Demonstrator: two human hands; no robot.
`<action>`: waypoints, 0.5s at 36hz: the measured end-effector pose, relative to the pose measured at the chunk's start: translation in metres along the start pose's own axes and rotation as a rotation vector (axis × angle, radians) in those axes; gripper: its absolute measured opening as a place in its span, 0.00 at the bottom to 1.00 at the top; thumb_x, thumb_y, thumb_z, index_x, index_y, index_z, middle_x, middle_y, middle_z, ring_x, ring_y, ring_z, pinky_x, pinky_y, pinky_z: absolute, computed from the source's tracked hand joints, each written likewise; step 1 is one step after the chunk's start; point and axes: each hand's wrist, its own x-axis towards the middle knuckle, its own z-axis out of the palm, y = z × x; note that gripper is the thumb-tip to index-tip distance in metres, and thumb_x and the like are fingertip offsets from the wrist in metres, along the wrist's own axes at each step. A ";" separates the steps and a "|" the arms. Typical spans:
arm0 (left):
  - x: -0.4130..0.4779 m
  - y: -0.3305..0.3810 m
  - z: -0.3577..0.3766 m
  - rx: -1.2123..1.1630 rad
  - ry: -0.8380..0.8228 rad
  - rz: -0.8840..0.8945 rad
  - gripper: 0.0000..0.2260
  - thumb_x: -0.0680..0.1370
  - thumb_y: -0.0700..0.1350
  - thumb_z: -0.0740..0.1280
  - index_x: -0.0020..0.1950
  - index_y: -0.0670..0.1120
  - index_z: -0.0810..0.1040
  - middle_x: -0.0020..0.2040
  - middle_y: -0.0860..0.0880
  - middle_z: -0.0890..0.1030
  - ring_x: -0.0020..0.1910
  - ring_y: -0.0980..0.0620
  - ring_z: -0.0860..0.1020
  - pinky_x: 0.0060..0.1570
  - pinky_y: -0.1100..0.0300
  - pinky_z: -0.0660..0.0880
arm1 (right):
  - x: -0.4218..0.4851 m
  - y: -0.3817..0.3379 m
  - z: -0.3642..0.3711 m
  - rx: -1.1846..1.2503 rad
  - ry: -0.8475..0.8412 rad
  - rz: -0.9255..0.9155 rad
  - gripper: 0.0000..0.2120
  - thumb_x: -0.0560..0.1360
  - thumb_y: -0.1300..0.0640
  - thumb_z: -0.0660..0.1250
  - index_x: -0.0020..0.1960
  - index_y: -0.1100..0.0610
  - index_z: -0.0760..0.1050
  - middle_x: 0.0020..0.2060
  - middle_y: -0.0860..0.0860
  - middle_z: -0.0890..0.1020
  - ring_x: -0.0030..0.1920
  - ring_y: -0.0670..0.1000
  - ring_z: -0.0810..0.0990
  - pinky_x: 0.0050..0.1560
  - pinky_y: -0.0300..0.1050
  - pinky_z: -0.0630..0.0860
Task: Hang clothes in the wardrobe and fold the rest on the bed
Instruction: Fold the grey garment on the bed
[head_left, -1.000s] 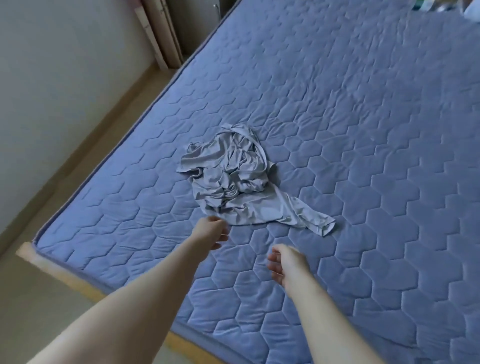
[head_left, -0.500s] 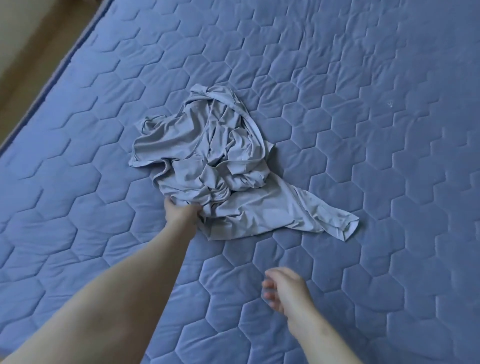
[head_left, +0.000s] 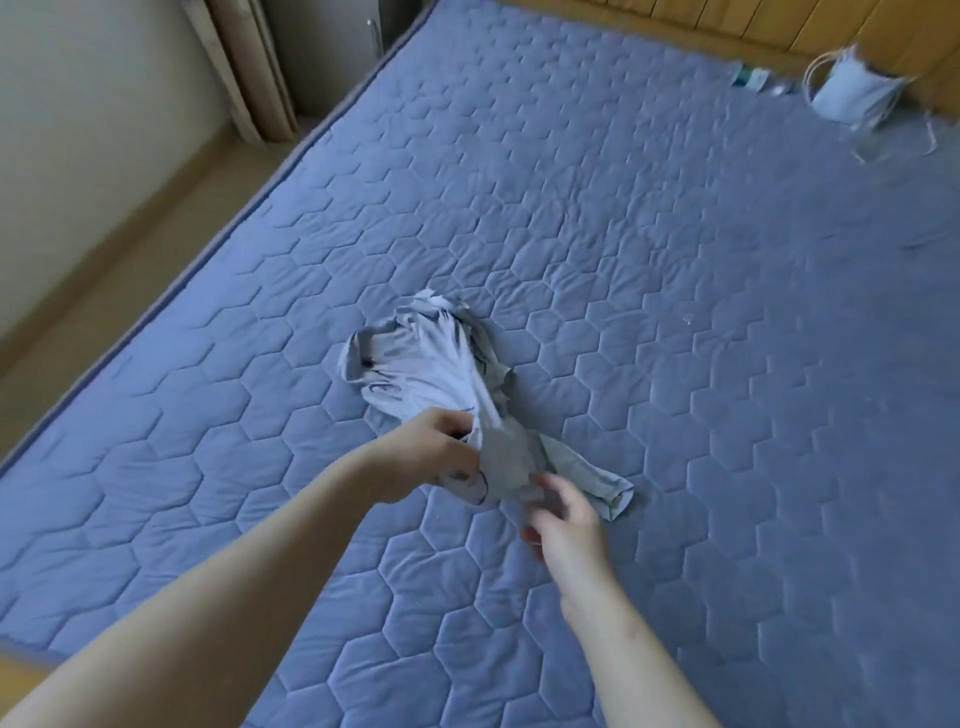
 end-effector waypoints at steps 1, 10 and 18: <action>-0.013 0.011 0.005 -0.007 0.002 0.015 0.11 0.62 0.37 0.64 0.43 0.35 0.74 0.35 0.44 0.69 0.33 0.50 0.69 0.30 0.64 0.66 | -0.008 -0.006 -0.004 -0.010 -0.012 -0.034 0.19 0.74 0.73 0.57 0.55 0.52 0.74 0.42 0.52 0.79 0.32 0.46 0.72 0.27 0.29 0.68; -0.113 0.109 0.073 -0.299 -0.014 0.345 0.08 0.69 0.34 0.67 0.47 0.42 0.78 0.42 0.41 0.75 0.39 0.45 0.74 0.37 0.57 0.73 | -0.089 -0.045 -0.041 -0.195 -0.227 -0.395 0.27 0.66 0.66 0.74 0.51 0.40 0.66 0.46 0.39 0.74 0.45 0.40 0.76 0.41 0.27 0.71; -0.171 0.167 0.132 -0.440 0.063 0.535 0.04 0.77 0.37 0.61 0.45 0.42 0.75 0.35 0.44 0.75 0.32 0.50 0.74 0.32 0.63 0.73 | -0.136 -0.066 -0.092 -0.240 -0.126 -0.521 0.16 0.72 0.48 0.62 0.40 0.62 0.73 0.35 0.55 0.76 0.36 0.49 0.71 0.33 0.39 0.65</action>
